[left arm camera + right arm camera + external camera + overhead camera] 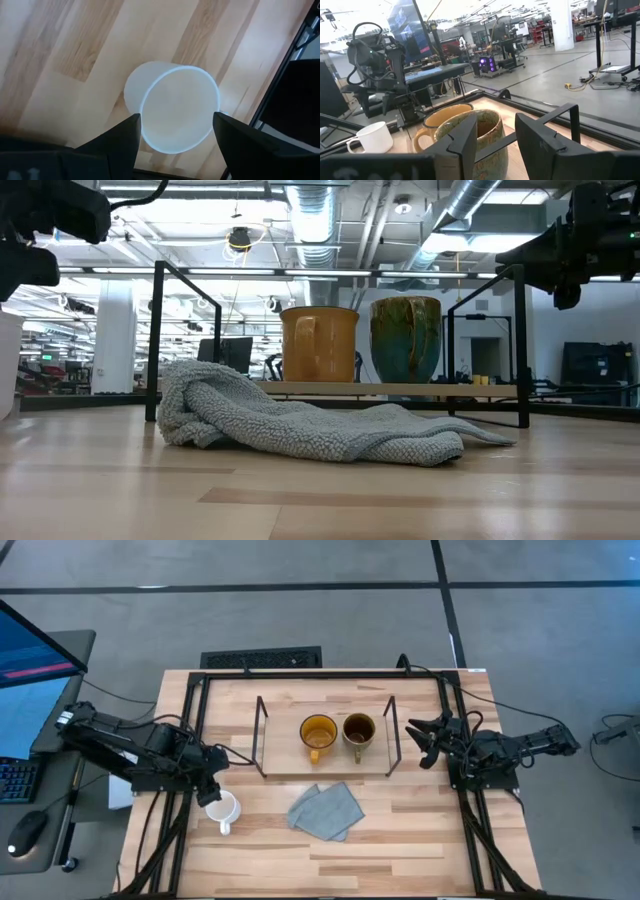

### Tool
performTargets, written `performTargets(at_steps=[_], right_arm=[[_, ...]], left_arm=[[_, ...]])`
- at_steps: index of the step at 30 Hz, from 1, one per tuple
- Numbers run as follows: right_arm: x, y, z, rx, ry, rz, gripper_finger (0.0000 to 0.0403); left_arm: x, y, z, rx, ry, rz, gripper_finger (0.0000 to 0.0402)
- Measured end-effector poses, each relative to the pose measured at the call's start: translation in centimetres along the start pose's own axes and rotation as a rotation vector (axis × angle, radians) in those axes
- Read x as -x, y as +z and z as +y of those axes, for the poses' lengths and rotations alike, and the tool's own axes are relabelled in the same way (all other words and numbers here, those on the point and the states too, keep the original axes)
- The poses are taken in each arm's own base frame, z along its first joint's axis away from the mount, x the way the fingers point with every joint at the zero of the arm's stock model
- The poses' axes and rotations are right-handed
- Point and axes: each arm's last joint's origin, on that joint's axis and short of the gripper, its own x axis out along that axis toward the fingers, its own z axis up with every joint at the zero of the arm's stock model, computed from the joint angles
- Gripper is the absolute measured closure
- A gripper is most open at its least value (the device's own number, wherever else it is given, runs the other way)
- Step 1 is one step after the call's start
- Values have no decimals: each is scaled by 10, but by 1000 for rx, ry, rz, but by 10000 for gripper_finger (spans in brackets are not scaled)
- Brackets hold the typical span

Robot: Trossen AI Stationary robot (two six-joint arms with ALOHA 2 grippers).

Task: Stack small to large cups/mugs on shelf
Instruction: Put the white mug on the shelf

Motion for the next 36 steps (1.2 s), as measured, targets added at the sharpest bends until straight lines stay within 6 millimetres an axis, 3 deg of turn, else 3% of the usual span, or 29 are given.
performTargets(at_steps=[18, 31, 36], right_arm=[[0, 1, 0, -31, 1, -6, 249], [0, 1, 0, -31, 1, -6, 249], [0, 1, 0, -31, 1, -6, 249]], left_arm=[[-25, 9, -1, -179, 182, 143, 161], [-46, 19, -3, -214, 279, 210, 162], [-50, 21, -4, -219, 290, 220, 192]])
